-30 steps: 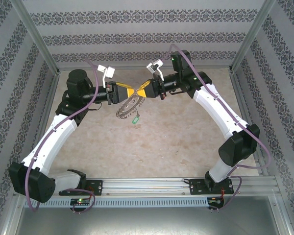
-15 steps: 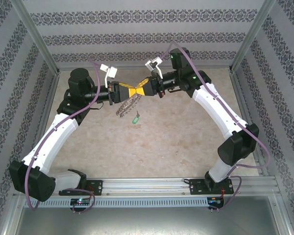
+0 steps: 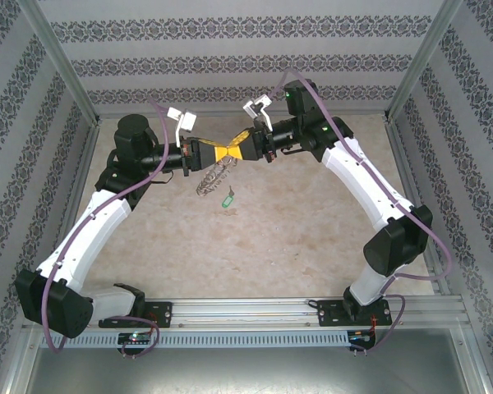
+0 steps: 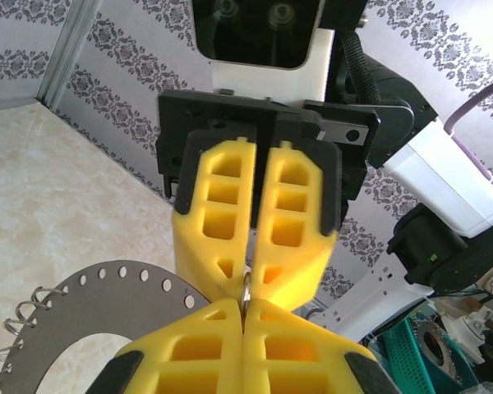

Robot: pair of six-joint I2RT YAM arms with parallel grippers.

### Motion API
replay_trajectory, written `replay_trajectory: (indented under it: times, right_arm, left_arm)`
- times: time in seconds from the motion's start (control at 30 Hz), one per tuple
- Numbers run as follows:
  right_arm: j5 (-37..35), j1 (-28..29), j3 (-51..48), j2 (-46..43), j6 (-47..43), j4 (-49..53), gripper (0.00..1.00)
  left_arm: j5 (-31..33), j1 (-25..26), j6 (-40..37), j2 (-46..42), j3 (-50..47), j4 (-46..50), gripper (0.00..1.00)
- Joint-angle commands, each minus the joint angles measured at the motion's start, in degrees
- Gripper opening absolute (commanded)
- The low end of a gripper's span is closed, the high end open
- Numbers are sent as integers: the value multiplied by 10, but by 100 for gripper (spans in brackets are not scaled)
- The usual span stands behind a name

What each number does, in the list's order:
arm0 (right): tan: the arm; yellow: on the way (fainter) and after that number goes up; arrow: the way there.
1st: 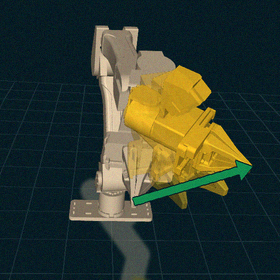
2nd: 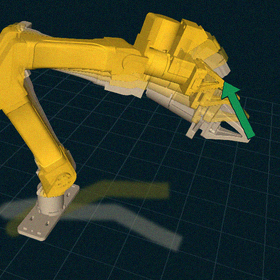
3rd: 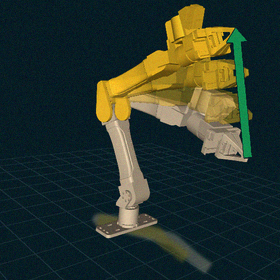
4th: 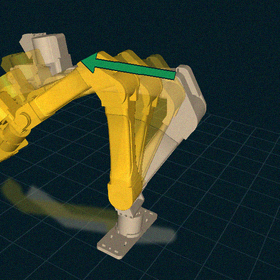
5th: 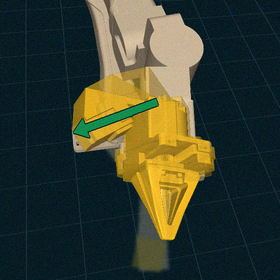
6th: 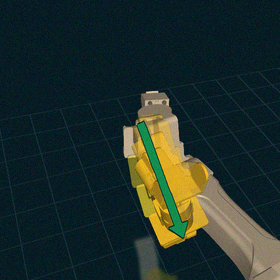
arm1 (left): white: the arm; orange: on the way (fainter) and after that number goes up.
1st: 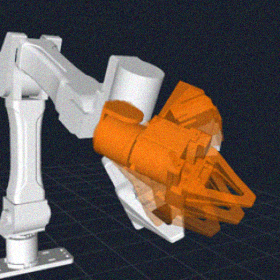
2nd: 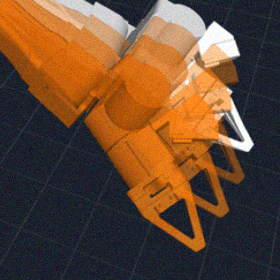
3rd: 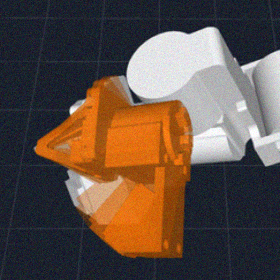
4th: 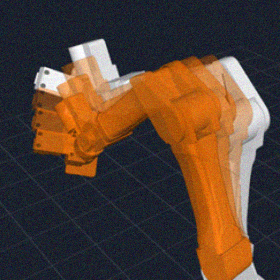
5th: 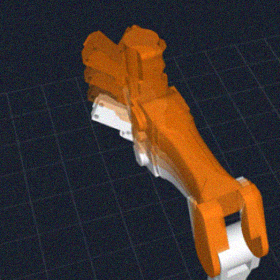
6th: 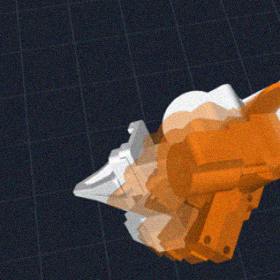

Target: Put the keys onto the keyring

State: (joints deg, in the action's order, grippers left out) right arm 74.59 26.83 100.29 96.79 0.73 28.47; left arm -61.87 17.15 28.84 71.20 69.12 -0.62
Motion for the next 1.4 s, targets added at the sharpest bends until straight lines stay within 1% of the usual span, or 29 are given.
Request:
replay_trajectory:
  times: [0.0,0.17,0.2,0.3,0.33,0.37,0.4,0.5,0.57,0.6,0.93,1.1,1.17,1.27,1.37]
  right_arm:
    - [-30,-4,-14,-27,-8,-11,25]
    - [-66,-23,-30,-49,-15,8,30]
    - [-69,-25,-28,-50,-20,15,28]
    - [-74,-29,-23,-50,-29,26,12]
    - [-75,-29,-24,-49,-31,26,8]
    - [-77,-29,-25,-50,-32,26,7]
    - [-79,-29,-26,-49,-32,26,9]
    - [-89,-28,-25,-52,-36,31,23]
    - [-91,-27,-19,-54,-41,38,29]
    - [-90,-27,-12,-52,-46,46,30]
    - [-87,3,18,-35,-83,118,32]
    - [-95,14,48,-21,-121,180,33]
    - [-92,17,52,-19,-125,189,33]
    - [-95,22,56,-17,-136,206,33]
    - [-113,30,63,-13,-160,237,33]
  left_arm:
    - [-14,6,-43,-3,10,20,0]
    - [-16,6,-111,-4,31,106,0]
    - [-15,6,-121,-4,34,119,0]
    - [-13,6,-128,-5,32,124,0]
    - [-13,7,-126,-7,30,120,0]
    - [-13,6,-125,-8,29,119,0]
    - [-13,6,-126,-8,29,118,0]
    - [-14,6,-133,-9,32,126,0]
    - [-14,6,-144,-9,38,140,0]
    - [-15,6,-153,-8,41,150,0]
    - [-1,15,-274,-5,88,289,0]
    - [5,18,-295,-8,95,317,0]
    - [10,20,-304,-7,98,329,0]
    - [9,20,-307,-7,99,332,0]
    - [7,23,-307,-4,104,333,0]
